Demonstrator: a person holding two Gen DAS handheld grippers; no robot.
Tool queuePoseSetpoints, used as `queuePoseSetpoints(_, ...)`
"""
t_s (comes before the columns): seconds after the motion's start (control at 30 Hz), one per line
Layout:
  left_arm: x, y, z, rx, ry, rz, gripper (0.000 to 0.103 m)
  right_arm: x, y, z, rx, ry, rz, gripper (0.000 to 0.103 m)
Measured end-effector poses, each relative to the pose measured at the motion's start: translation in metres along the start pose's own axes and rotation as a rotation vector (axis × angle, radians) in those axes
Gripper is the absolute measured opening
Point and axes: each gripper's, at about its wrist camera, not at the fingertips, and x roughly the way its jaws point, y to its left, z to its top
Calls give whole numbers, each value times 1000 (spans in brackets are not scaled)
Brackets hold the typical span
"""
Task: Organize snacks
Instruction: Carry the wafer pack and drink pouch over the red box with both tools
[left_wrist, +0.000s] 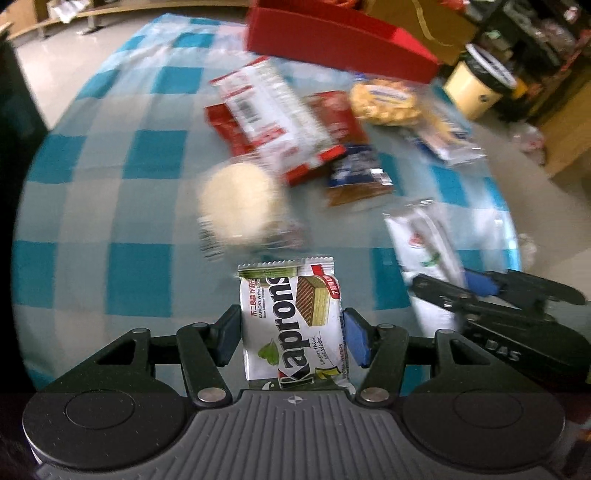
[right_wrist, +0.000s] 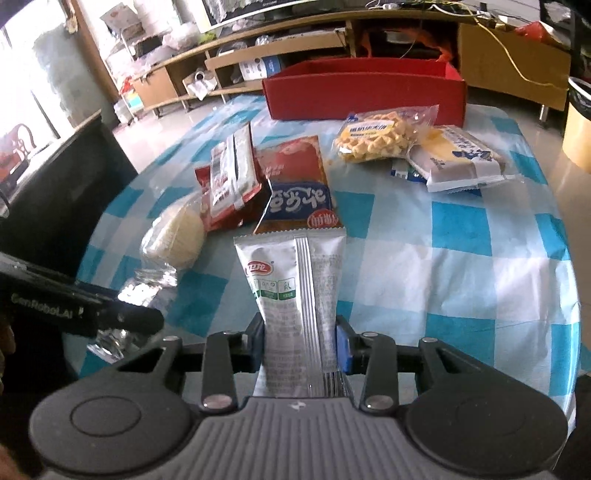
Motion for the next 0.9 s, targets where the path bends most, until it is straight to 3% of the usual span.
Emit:
queuePoseSetpoints(0.13, -2, -15, -1, 40, -16, -41, 65, -5, -6, 2, 31, -16, 0, 35)
queuePoseSetpoints(0.4, -7, -42, 18, 119, -86, -47, 65, -17, -20, 7, 81, -57, -7, 35)
queuePoseSetpoints(0.9, 1, -55, 99, 195, -253, -59, 65, -14, -25, 74, 93, -178, -20, 35)
